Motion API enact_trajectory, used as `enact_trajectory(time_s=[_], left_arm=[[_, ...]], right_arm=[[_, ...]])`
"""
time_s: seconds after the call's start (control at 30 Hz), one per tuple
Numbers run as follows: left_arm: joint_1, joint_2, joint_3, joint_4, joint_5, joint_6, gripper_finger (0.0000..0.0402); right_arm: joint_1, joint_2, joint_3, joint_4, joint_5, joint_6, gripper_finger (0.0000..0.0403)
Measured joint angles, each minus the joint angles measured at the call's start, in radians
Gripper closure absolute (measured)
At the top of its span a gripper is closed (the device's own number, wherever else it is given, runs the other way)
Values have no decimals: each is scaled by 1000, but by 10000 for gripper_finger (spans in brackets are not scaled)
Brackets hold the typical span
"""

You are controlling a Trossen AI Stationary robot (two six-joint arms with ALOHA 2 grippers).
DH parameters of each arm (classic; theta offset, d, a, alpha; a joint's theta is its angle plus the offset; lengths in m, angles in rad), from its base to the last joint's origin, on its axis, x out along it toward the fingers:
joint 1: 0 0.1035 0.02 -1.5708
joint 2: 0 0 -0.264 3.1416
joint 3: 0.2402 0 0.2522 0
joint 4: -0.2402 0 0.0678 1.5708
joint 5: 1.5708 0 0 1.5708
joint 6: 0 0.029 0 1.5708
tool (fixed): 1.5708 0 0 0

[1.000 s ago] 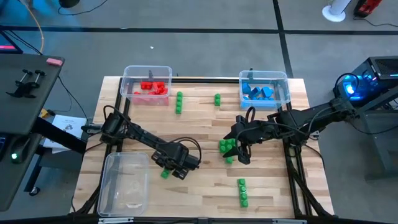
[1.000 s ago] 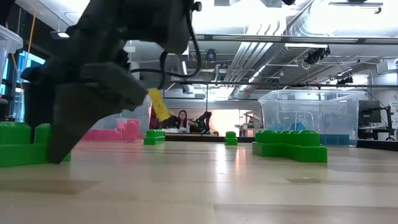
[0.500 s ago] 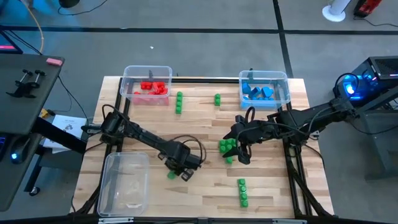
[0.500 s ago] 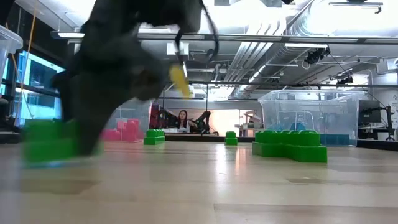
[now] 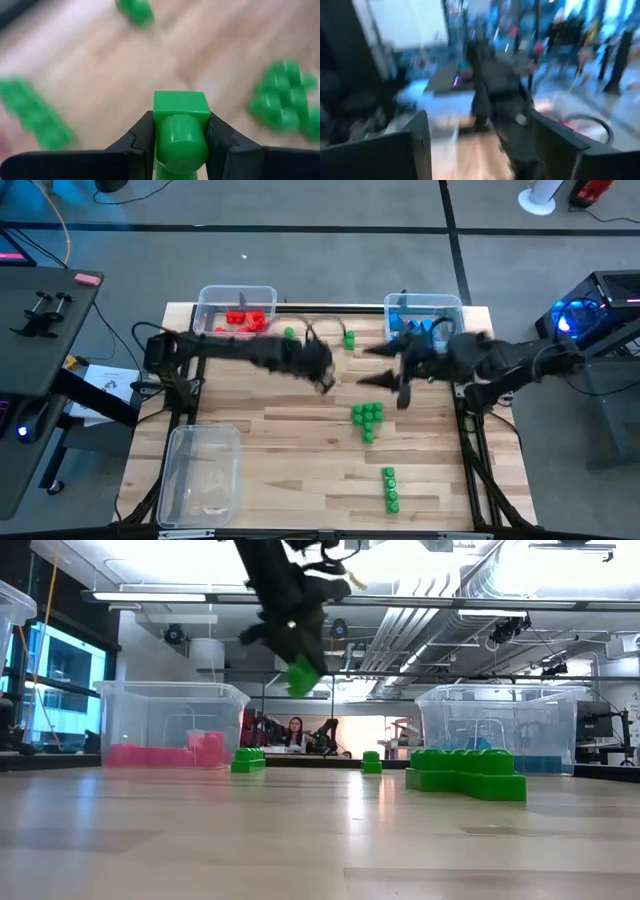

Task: Sort blocks
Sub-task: Put the green game piece into the bottom left transparent bin

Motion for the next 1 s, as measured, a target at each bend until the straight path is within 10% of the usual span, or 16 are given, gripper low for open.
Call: enact_trajectory(time_s=[0.3,0.57,1.0], left_arm=[[209,-46,0,-28,453,327,317],[18,-257,-32,-262,464,399,317],[-695,-531,-92,-440,41,-619,317]], right_arm=[[-121,-39,0,1,28,92,188],[-154,22,0,-40,17,194,188],[-17,166,0,151,-165,82,188]])
